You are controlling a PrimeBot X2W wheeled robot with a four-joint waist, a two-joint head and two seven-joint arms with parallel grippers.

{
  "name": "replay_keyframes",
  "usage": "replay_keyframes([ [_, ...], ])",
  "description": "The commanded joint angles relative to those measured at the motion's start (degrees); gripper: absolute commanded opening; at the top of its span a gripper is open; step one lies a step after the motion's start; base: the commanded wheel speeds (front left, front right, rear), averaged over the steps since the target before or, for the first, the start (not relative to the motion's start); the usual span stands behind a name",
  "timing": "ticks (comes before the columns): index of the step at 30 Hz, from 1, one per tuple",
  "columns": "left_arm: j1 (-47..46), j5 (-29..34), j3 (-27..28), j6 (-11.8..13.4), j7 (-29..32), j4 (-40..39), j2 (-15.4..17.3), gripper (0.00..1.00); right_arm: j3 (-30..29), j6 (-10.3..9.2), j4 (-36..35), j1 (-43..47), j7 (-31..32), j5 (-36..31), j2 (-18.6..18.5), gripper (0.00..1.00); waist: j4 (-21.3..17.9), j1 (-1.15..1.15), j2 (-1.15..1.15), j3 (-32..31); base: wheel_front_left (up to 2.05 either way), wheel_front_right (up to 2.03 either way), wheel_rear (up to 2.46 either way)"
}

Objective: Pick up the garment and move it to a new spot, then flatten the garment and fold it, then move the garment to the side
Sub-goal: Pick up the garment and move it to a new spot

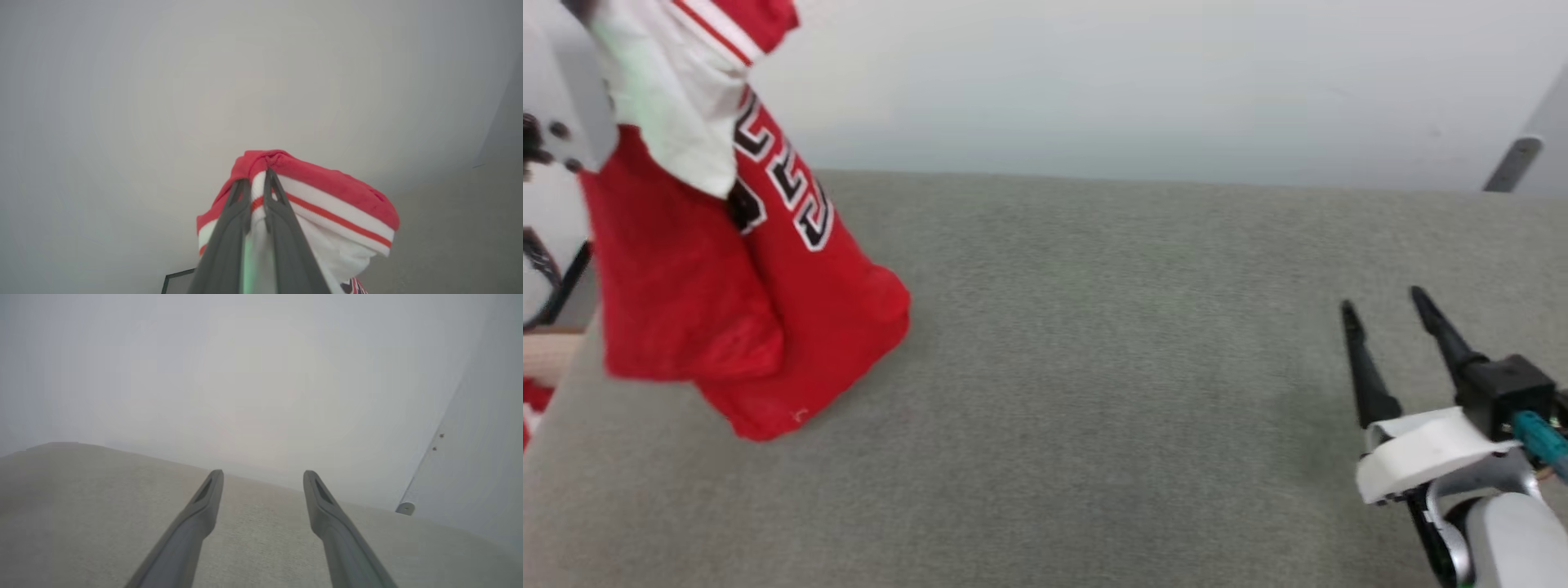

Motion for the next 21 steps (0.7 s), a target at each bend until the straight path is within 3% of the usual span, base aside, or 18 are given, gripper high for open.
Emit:
replay_keyframes([
  [1,0.56,-0.91,0.21,0.67,0.64,-1.32,-0.38,0.00,-1.04,0.02,-0.07,0.90,-0.35,-0.17,0.01,1.00,-2.80,0.00,0.00,0.44,0.00,0.00,0.00],
  [9,-0.09,-2.33,-2.26,1.86,4.71,-10.36,-2.79,0.00,-7.40,0.02,0.42,0.56,-1.18,-2.70,0.01,1.00,-9.23,0.00,0.00,2.37,0.00,0.00,0.00],
  [21,3.32,-3.10,-10.39,3.64,7.31,-16.64,-10.67,0.00,-12.53,0.02,3.97,0.95,-3.23,-4.60,2.69,1.00,-16.14,0.00,0.00,6.00,0.00,0.00,0.00],
])
